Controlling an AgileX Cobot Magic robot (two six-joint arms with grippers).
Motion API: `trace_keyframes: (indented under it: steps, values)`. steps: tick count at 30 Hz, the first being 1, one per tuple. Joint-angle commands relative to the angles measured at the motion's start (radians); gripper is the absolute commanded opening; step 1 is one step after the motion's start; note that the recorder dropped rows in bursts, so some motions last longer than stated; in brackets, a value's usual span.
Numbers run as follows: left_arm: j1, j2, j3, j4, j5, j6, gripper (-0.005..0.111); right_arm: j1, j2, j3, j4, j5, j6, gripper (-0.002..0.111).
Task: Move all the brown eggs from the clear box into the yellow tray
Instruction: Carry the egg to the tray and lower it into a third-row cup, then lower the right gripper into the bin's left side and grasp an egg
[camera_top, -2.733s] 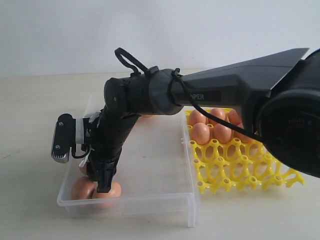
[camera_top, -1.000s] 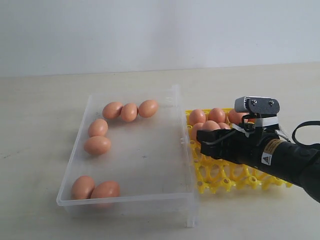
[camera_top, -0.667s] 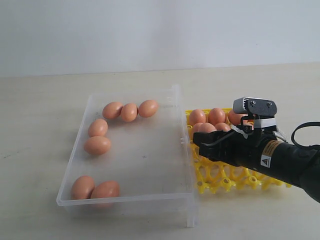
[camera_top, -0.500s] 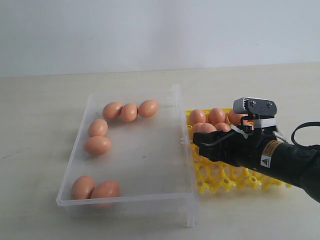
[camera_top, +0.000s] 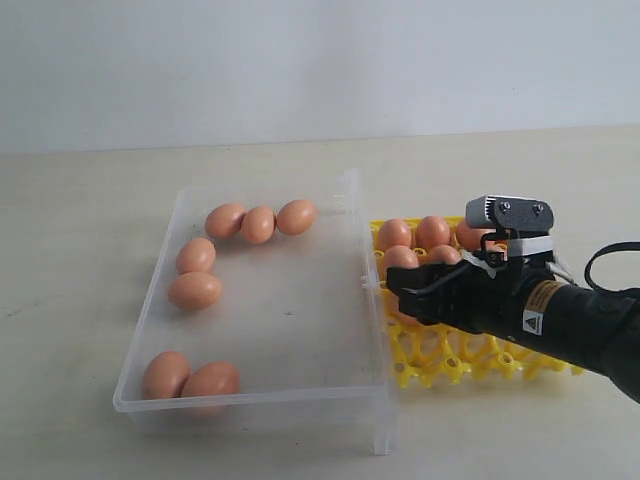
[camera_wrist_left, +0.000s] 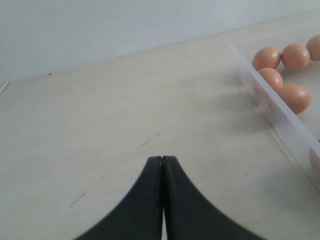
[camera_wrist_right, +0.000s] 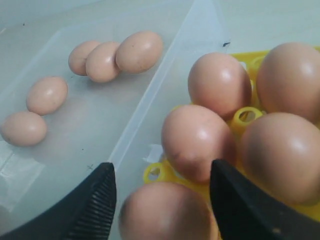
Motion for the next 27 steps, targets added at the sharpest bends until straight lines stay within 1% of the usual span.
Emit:
trace_keyframes:
  steps: [1,3,6,7,8,12,13,14,16,17,18,19,20,22,23,25,26,27]
  values:
    - [-0.001,-0.006,-0.004,-0.001,-0.007,0.0,0.0,-0.007,-0.068,0.001,-0.004,0.064,-0.033,0.051]
    - [-0.001,-0.006,-0.004,-0.001,-0.007,0.0,0.0,-0.004,-0.127,0.001,-0.024,0.106,-0.033,0.041]
    - [-0.001,-0.006,-0.004,-0.001,-0.007,0.0,0.0,0.002,-0.265,-0.034,-0.176,0.196,0.005,0.016]
    - [-0.001,-0.006,-0.004,-0.001,-0.007,0.0,0.0,0.013,-0.305,-0.063,-0.233,0.263,0.029,0.006]
    - [-0.001,-0.006,-0.004,-0.001,-0.007,0.0,0.0,0.028,-0.353,-0.099,-0.288,0.35,0.073,0.0]
    - [-0.001,-0.006,-0.004,-0.001,-0.007,0.0,0.0,0.122,-0.454,-0.293,-0.497,0.72,0.347,0.0]
    - [-0.001,-0.006,-0.004,-0.001,-0.007,0.0,0.0,0.147,-0.457,-0.334,-0.533,0.761,0.403,0.0]
    - [-0.001,-0.006,-0.004,-0.001,-0.007,0.0,0.0,0.179,-0.455,-0.381,-0.568,0.782,0.433,0.0]
    - [-0.001,-0.006,-0.004,-0.001,-0.007,0.0,0.0,0.237,-0.429,-0.461,-0.575,0.759,0.435,0.0]
    - [-0.001,-0.006,-0.004,-0.001,-0.007,0.0,0.0,0.254,-0.405,-0.495,-0.553,0.721,0.443,0.0]
    - [-0.001,-0.006,-0.004,-0.001,-0.007,0.0,0.0,0.265,-0.376,-0.524,-0.491,0.681,0.414,0.0]
    - [-0.001,-0.006,-0.004,-0.001,-0.007,0.0,0.0,0.276,-0.347,-0.545,-0.387,0.661,0.307,0.0]
    - [-0.001,-0.006,-0.004,-0.001,-0.007,0.0,0.0,0.301,-0.318,-0.572,-0.201,0.671,0.125,0.0]
    - [-0.001,-0.006,-0.004,-0.001,-0.007,0.0,0.0,0.35,-0.263,-0.618,0.037,0.781,-0.286,0.0]
    - [-0.001,-0.006,-0.004,-0.001,-0.007,0.0,0.0,0.39,-0.224,-0.667,0.189,0.906,-0.571,0.0]
    - [-0.001,-0.006,-0.004,-0.001,-0.007,0.0,0.0,0.431,-0.162,-0.748,0.315,1.097,-0.917,0.0]
    - [-0.001,-0.006,-0.004,-0.001,-0.007,0.0,0.0,0.452,-0.109,-0.814,0.377,1.237,-1.125,0.0]
    - [-0.001,-0.006,-0.004,-0.001,-0.007,0.0,0.0,0.461,-0.074,-0.87,0.409,1.318,-1.227,0.001]
